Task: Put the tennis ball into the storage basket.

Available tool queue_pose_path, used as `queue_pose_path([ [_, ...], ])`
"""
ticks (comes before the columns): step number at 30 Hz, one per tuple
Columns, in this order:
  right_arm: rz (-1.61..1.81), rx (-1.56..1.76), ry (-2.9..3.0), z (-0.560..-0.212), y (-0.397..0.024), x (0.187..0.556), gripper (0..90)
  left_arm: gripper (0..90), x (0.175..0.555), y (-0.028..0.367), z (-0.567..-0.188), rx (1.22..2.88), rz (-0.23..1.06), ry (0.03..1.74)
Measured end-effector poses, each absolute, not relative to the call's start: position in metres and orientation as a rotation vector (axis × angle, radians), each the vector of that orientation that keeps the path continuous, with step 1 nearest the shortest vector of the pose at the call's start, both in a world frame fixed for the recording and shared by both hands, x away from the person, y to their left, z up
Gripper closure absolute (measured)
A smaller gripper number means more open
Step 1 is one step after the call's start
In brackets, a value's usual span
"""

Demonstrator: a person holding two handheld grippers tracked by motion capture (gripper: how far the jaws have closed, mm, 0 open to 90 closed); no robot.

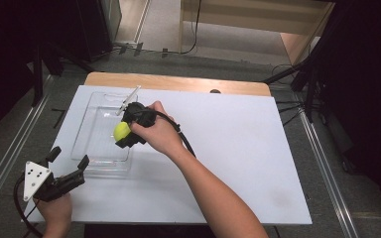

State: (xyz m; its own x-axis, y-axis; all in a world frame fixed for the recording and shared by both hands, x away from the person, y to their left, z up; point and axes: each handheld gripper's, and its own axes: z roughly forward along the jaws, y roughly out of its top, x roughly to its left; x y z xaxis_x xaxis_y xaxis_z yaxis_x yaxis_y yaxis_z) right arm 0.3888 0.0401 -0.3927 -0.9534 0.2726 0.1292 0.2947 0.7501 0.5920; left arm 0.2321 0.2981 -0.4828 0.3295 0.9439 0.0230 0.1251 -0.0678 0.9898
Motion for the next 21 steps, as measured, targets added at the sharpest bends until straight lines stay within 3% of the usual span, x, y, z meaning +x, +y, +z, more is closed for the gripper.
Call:
queue_pose_path([
  [21,-0.964,-0.413,-2.908,-0.405,0.064,0.392,23.7,11.3,0.232,0.299,-0.483,1.481,0.924,1.029],
])
